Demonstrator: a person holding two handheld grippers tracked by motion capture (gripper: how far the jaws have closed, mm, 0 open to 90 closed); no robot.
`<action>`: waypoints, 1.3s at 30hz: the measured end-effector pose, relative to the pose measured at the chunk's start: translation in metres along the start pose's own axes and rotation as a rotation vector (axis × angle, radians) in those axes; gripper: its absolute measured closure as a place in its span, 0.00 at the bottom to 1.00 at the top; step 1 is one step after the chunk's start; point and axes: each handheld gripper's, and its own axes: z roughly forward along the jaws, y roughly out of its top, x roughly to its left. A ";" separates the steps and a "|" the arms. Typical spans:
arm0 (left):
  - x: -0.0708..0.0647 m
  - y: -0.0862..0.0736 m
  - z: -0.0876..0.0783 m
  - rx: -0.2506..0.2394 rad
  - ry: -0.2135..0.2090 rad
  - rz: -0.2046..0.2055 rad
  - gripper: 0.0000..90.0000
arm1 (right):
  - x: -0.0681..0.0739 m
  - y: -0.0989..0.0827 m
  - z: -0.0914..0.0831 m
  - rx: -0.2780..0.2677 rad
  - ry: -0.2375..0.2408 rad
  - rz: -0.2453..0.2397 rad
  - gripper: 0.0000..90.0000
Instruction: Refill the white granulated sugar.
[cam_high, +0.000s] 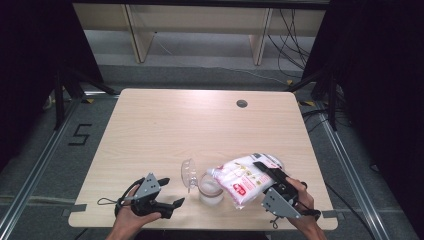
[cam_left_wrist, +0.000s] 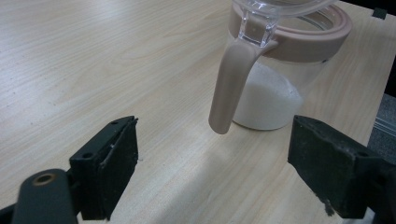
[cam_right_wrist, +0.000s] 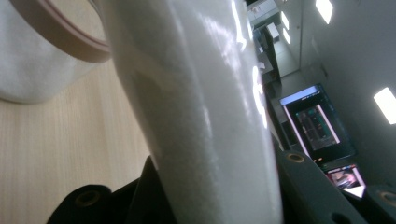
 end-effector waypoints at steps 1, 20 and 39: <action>0.000 0.000 0.000 -0.001 0.000 0.000 0.17 | 0.003 -0.002 0.001 -0.003 -0.001 0.053 0.80; 0.000 0.000 0.001 -0.008 -0.002 -0.010 0.17 | 0.010 0.013 0.000 0.020 -0.022 -0.178 0.82; -0.002 -0.001 0.001 -0.004 0.003 -0.033 0.18 | 0.007 0.005 0.009 -0.026 0.037 -0.030 0.82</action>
